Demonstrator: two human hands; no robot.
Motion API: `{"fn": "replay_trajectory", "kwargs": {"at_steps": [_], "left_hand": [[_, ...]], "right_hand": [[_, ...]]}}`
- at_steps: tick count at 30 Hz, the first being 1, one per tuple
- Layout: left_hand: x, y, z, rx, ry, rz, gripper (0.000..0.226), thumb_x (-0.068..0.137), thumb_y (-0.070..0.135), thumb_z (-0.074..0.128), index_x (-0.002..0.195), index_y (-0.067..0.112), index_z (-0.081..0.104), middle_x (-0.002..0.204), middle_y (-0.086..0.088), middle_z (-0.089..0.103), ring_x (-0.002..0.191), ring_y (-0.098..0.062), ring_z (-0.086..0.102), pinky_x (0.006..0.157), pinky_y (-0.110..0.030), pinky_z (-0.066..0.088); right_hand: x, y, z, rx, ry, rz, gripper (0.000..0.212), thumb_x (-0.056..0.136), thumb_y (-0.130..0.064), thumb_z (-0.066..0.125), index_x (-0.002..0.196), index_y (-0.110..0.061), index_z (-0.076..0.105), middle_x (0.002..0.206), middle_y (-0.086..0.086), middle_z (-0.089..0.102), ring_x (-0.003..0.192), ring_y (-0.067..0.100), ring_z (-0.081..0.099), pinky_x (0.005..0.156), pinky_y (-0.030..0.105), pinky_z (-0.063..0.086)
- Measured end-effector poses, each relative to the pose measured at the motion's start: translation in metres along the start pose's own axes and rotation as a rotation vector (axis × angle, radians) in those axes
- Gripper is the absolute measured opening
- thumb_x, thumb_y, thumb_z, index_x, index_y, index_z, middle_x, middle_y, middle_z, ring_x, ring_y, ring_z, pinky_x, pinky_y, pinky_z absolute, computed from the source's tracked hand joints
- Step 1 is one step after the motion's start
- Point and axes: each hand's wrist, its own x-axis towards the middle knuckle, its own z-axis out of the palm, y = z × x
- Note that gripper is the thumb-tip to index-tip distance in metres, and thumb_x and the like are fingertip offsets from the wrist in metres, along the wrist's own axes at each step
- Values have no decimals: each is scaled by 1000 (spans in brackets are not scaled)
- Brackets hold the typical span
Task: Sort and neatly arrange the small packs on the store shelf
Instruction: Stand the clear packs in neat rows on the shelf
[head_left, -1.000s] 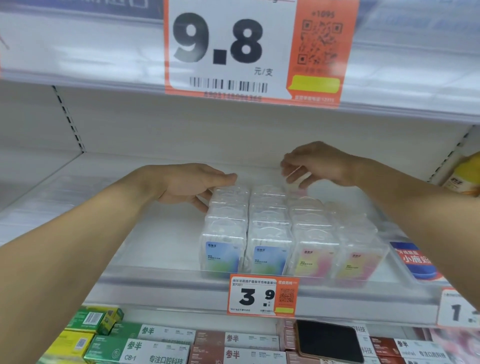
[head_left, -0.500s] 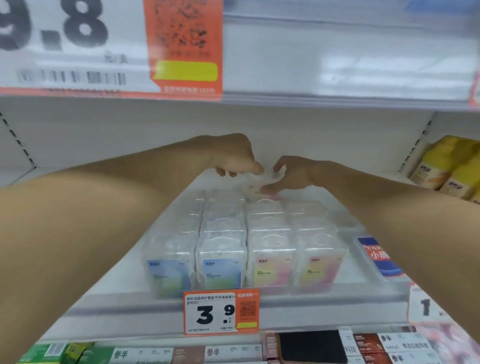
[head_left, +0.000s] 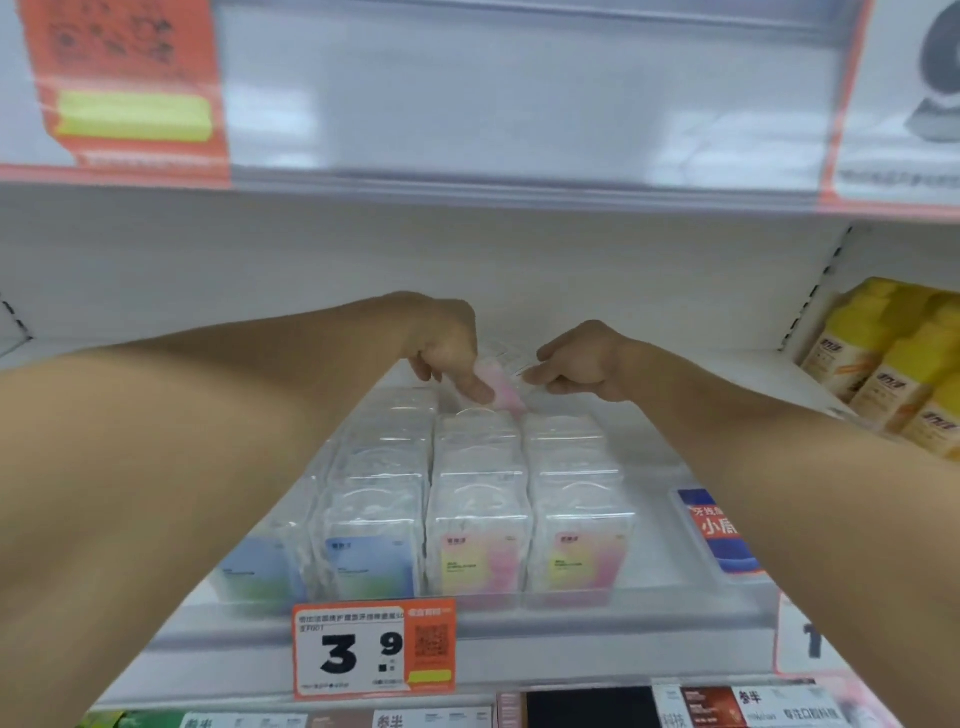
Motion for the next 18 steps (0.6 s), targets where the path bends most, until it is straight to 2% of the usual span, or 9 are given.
{"fn": "replay_trajectory", "kwargs": {"at_steps": [2,4,6,8,10,11,13,15,18], "left_hand": [[-5,-2,-7,-40,100,33,58,69,39,85,110,3,67,91,-2,61,84,-20,61,70,-28,54],[-9,-5,-13,-71,220,64,58,70,30,86,118,7,64,101,-3,62,88,-24,64,71,-30,55],[-13,-10,-16,-144,271,78,54,74,21,83,122,9,62,112,-5,60,90,-25,64,66,-27,56],[-16,-16,-18,-174,280,86,47,79,18,79,121,7,61,115,-7,59,90,-24,64,61,-24,56],[-19,-21,-19,-188,282,79,43,84,18,73,123,6,60,112,-7,57,92,-25,64,65,-26,56],[-20,-22,-18,-195,279,76,42,87,18,70,125,6,59,112,-6,57,95,-26,63,69,-28,56],[-21,-24,-18,-226,268,78,39,91,21,65,127,8,59,112,-5,57,99,-25,63,77,-29,55],[-23,-26,-17,-263,256,89,35,94,27,60,125,11,60,111,-3,59,98,-23,62,79,-29,55],[-25,-31,-15,-311,243,97,31,95,31,57,122,17,62,114,-4,61,98,-23,63,79,-31,58]], "right_hand": [[-3,0,-5,36,-24,4,37,78,7,77,113,5,66,104,14,64,88,19,62,94,30,54],[-4,-1,-10,25,-39,29,30,81,8,73,111,5,67,98,12,62,77,16,59,81,25,55],[-4,-1,-11,-43,-54,93,21,81,-11,80,96,-4,67,79,7,57,61,15,50,71,26,49],[-6,-2,-6,-182,-38,127,39,74,-41,85,82,-11,61,63,4,46,54,16,40,66,29,44],[-8,-3,0,-357,-3,91,51,70,-54,83,74,-12,55,58,4,43,50,18,38,59,26,39],[-9,-3,3,-370,-8,62,49,71,-52,83,76,-11,56,60,4,45,51,18,40,56,25,38],[-8,-4,5,-236,-50,20,42,76,-29,85,100,-10,56,80,6,53,60,18,48,53,25,45],[-9,-1,5,-114,2,-39,55,76,-5,82,117,-11,46,103,9,54,80,22,58,60,29,56],[-16,9,0,-235,260,-277,44,72,9,72,103,-16,53,101,7,54,84,24,55,55,23,51]]}}
